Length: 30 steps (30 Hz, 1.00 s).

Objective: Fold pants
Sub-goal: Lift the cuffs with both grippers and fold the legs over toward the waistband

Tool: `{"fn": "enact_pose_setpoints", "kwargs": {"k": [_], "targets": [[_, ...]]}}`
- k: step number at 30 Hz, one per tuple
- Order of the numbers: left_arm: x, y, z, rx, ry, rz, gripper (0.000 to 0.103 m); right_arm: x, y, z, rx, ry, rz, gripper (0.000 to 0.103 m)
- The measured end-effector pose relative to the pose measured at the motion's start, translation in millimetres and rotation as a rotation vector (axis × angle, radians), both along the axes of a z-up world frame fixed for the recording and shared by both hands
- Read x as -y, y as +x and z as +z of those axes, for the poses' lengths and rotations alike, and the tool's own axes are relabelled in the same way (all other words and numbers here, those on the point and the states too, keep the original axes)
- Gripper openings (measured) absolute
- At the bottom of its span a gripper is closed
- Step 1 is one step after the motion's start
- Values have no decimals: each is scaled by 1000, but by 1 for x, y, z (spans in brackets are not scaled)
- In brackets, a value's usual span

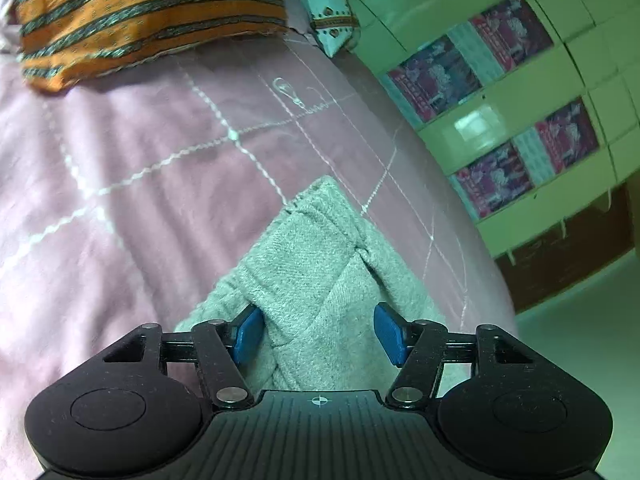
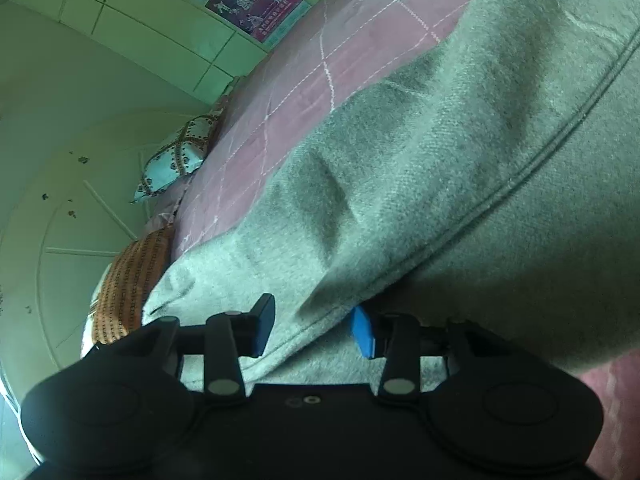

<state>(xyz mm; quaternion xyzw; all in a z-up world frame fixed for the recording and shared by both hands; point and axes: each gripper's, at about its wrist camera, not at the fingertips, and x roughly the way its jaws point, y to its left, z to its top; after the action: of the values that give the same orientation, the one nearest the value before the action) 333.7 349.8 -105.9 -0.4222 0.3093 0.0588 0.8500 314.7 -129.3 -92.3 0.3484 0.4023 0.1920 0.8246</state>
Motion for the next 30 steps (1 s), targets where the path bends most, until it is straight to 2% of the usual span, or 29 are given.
{"fn": "enact_pose_setpoints", "kwargs": {"k": [1,2,5,7,9,11,12,14,17,20,23,26,28,30], "targets": [[1,0,5,-6,25,-4,32,0,2,0,-11,-11,-3,26],[1,-2,9,4,30,-12,30,1,3,3,-14,-19,-7,8],[-5,-18,28,80,42,-26,27,2,-5,25,75,-25,11,0],[-11,-26,35,104,41,-34,27,3,-15,42,138,-34,25,0],[-15,-29,31,67,50,-57,27,8,-23,48,159,-21,39,0],[-16,-27,14,-29,78,-79,27,6,-25,38,129,-54,60,1],[-18,-28,6,-43,62,-75,27,2,-23,25,81,-96,79,1],[-22,-32,-3,-24,9,-44,27,-3,-19,5,6,-146,99,0],[-19,-30,6,-19,40,-47,27,1,-22,5,24,-135,96,0],[-17,-34,26,54,62,-57,27,4,-31,27,110,-130,101,0],[-19,-37,33,76,60,-60,27,7,-38,41,158,-121,110,0],[-19,-33,12,-31,102,-81,27,7,-37,24,104,-156,126,0],[-22,-39,-1,-18,66,-60,27,1,-30,4,31,-183,134,0],[-23,-43,3,-1,47,-40,27,3,-31,5,32,-169,125,0]]}}
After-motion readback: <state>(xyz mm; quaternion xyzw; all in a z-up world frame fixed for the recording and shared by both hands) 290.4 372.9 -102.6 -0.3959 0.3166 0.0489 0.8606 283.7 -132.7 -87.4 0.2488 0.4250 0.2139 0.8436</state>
